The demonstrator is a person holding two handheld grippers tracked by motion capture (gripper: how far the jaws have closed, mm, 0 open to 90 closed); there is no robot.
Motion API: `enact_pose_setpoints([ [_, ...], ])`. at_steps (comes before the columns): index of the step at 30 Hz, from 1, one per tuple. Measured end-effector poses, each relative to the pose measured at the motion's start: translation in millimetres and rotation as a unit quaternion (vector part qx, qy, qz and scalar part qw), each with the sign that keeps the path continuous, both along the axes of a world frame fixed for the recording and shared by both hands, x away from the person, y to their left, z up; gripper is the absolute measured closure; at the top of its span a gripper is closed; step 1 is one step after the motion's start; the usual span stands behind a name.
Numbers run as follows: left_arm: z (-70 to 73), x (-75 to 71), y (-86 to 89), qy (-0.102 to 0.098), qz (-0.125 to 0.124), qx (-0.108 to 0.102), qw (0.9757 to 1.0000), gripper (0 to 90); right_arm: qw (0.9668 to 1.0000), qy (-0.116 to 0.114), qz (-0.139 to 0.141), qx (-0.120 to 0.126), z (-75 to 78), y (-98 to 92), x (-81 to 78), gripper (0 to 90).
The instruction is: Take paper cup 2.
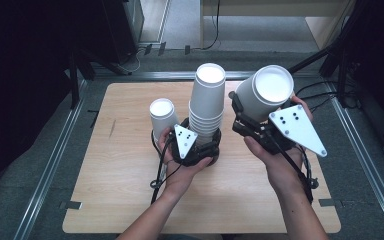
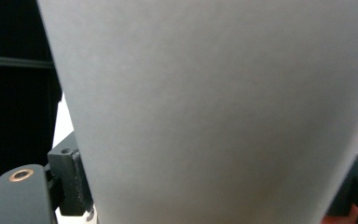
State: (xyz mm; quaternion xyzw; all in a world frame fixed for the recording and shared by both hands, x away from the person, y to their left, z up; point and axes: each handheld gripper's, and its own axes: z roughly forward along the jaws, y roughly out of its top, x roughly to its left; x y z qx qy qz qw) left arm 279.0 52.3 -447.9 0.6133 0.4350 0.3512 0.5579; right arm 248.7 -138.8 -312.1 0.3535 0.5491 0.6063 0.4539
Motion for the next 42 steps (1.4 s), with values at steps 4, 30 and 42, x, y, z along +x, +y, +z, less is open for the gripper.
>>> enact_pose_setpoints([
  [4,-0.3,-5.2,1.8,0.002,-0.007,0.001,1.0000,6.2,1.0000,0.004,-0.001,-0.007,-11.7,-6.7,-5.7,14.5],
  [30,-10.6,-41.7,12.5,0.020,-0.078,0.018,0.9966,5.9,0.9975,0.049,-0.020,-0.047,-86.8,-31.1,-17.9,14.2],
  [42,-12.2,-49.9,31.2,0.042,-0.086,0.009,0.9954,2.0,0.9921,0.054,-0.035,-0.108,-121.3,-25.0,-13.1,14.0],
])
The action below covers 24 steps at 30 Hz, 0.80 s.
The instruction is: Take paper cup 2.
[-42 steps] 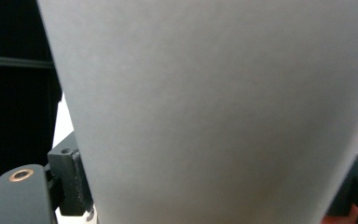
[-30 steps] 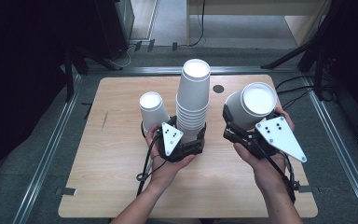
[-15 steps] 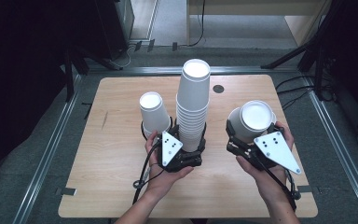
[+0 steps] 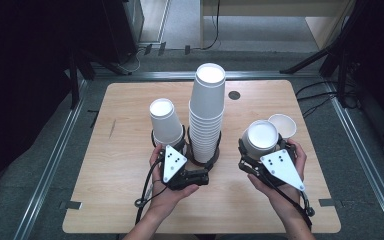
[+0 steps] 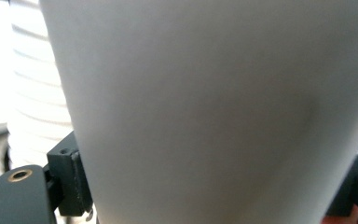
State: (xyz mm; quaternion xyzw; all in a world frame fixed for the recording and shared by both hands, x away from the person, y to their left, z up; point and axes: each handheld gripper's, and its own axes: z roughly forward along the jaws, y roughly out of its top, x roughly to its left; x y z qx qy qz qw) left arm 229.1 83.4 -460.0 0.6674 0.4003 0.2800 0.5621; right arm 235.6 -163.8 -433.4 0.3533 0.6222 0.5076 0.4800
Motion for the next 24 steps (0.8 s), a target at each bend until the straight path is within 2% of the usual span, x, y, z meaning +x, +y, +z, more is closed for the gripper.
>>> enact_pose_setpoints([
  [2,0.2,-0.7,4.0,0.003,0.000,-0.002,1.0000,1.9,0.9999,-0.004,0.001,-0.014,-3.5,1.8,0.3,14.0],
  [5,1.7,-2.6,10.2,0.008,-0.003,-0.009,0.9999,1.3,0.9985,-0.013,-0.002,-0.053,-11.9,7.5,0.4,13.9],
  [10,6.8,-7.6,17.5,0.008,-0.013,-0.009,0.9998,0.8,0.9969,-0.018,0.007,-0.077,-19.3,15.8,2.0,13.9],
  [13,9.9,-11.2,19.7,0.004,-0.023,-0.008,0.9997,0.7,0.9942,-0.030,0.010,-0.103,-21.7,21.4,1.5,13.8],
  [19,11.4,-16.0,17.8,-0.004,-0.050,-0.001,0.9987,0.7,0.9916,-0.031,0.034,-0.121,-26.4,30.0,-0.8,13.8],
  [24,13.0,-19.6,14.3,-0.015,-0.081,0.005,0.9966,0.8,0.9889,-0.021,0.058,-0.136,-32.2,34.3,-2.0,13.7],
])
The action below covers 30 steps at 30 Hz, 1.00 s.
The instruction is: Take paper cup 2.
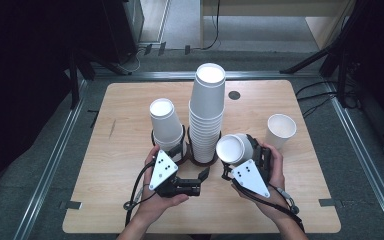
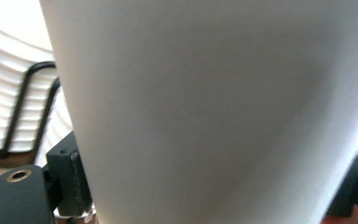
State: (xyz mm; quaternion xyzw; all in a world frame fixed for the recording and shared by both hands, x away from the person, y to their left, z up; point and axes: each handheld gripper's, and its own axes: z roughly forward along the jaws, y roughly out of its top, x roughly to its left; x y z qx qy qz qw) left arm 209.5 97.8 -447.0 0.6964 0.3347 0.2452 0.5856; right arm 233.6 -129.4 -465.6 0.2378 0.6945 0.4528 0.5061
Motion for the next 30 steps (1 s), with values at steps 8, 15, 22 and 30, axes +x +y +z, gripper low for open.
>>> enact_pose_setpoints([
  [8,-1.0,-3.8,-5.1,-0.007,-0.058,0.010,0.9982,0.9,0.9976,0.040,0.053,-0.018,-5.9,3.7,-1.0,13.7],
  [15,-1.0,-4.9,-5.7,-0.006,-0.078,0.014,0.9968,1.2,0.9916,0.082,0.100,-0.009,-8.5,5.3,-1.6,13.7],
  [22,-0.5,-7.8,-6.9,-0.012,-0.100,0.020,0.9947,4.0,0.9823,0.117,0.147,-0.001,-13.3,6.6,-1.8,13.6],
  [30,-1.1,-8.5,-8.0,-0.013,-0.109,0.025,0.9936,5.4,0.9711,0.139,0.194,0.012,-15.4,9.6,-5.2,13.6],
])
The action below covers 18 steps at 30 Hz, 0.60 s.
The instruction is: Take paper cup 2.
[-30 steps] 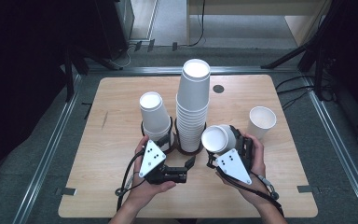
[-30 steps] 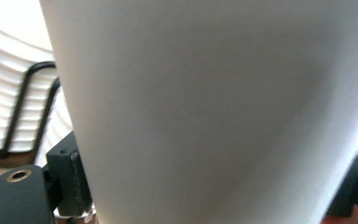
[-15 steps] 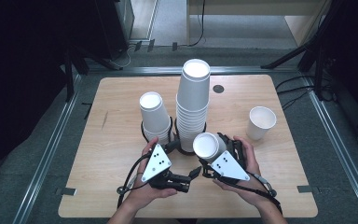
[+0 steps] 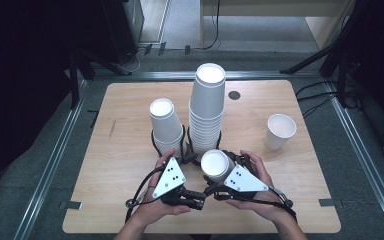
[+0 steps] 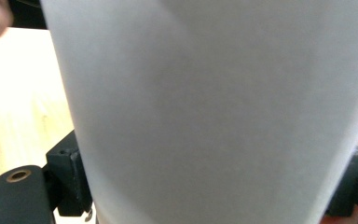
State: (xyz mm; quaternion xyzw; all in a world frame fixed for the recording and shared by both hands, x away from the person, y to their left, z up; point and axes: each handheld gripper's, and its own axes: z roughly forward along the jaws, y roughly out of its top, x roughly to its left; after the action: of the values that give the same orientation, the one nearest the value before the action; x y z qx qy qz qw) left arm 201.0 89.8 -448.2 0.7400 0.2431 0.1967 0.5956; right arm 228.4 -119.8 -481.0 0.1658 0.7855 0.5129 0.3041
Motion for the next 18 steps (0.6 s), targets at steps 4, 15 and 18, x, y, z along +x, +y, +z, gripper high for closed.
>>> enact_pose_setpoints([
  [4,0.0,-1.3,-1.1,-0.002,-0.009,0.003,1.0000,5.9,0.9997,0.015,0.019,0.001,-2.4,2.4,-1.8,13.5],
  [15,-0.8,-1.7,-2.0,0.001,-0.017,0.008,0.9998,9.2,0.9975,0.033,0.062,0.009,-5.1,5.3,-5.4,13.2],
  [18,-0.5,-2.6,-2.1,-0.001,-0.021,0.008,0.9997,11.8,0.9968,0.034,0.072,0.009,-5.4,6.4,-6.8,13.1],
])
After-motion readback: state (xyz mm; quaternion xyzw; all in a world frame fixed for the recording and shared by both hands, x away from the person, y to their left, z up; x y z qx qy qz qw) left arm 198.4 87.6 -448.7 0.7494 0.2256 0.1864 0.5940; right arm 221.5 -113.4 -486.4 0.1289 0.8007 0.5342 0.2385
